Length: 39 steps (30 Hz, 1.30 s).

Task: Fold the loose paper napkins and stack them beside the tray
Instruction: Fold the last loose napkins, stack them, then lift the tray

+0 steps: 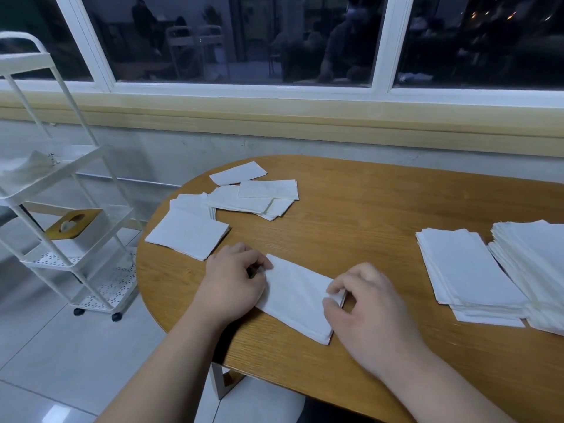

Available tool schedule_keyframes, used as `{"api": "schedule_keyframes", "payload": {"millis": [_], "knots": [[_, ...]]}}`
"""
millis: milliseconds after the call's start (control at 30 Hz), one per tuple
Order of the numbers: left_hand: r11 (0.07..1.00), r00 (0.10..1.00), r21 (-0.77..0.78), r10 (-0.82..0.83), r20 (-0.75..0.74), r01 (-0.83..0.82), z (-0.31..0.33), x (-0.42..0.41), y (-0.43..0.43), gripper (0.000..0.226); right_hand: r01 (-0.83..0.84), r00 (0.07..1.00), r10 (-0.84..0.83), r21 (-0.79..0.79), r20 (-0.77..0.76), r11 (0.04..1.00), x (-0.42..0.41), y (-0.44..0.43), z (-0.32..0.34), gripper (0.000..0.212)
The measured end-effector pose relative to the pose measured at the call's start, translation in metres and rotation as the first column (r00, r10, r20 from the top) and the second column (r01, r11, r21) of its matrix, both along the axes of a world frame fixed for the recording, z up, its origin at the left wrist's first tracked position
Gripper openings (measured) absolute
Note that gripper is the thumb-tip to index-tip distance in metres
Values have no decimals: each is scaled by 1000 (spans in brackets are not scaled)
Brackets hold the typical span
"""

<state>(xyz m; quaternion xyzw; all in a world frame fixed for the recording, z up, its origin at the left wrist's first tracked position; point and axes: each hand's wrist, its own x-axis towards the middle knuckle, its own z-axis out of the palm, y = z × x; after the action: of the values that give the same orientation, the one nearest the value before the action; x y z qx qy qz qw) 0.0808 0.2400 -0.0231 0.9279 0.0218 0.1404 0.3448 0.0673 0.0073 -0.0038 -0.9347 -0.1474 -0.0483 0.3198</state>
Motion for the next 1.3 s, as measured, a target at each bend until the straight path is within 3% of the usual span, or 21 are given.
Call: {"api": "schedule_keyframes", "payload": {"millis": [133, 300, 500, 600, 700, 833, 1000, 1167, 1300], "knots": [[999, 1000, -26, -24, 1, 24, -2, 1, 1, 32, -9, 999, 3, -116, -55, 993, 20, 4, 2, 26], [998, 999, -39, -39, -10, 39, -2, 0, 1, 26, -89, 994, 77, -189, -73, 978, 18, 17, 6, 12], [999, 999, 25, -46, -26, 47, 1, -5, -5, 17, -126, 985, 100, -194, -137, 973, 17, 24, 17, 18], [999, 998, 1, -48, -35, 48, 7, -13, -10, 13, -106, 980, 86, -108, -177, 989, 13, 14, 19, 19], [997, 996, -70, -19, -86, 13, 14, -25, -26, 14, 15, 972, -1, 58, -234, 998, 8, -9, 19, 20], [995, 982, -69, -77, -170, 66, 15, -35, -58, 33, 179, 965, -100, 333, -242, 926, 1, -51, 24, 23], [870, 932, -450, -311, -189, 199, 38, -36, -121, 46, 304, 953, -223, 605, -208, 736, -5, -100, 36, 23], [815, 903, -478, -419, -97, 327, 46, -9, -176, 55, 376, 925, -305, 659, -227, 651, 1, -134, 38, 22], [842, 950, -498, -295, -105, 207, 47, 18, -214, 30, 425, 902, -359, 628, -239, 651, 9, -154, 37, 20]]}}
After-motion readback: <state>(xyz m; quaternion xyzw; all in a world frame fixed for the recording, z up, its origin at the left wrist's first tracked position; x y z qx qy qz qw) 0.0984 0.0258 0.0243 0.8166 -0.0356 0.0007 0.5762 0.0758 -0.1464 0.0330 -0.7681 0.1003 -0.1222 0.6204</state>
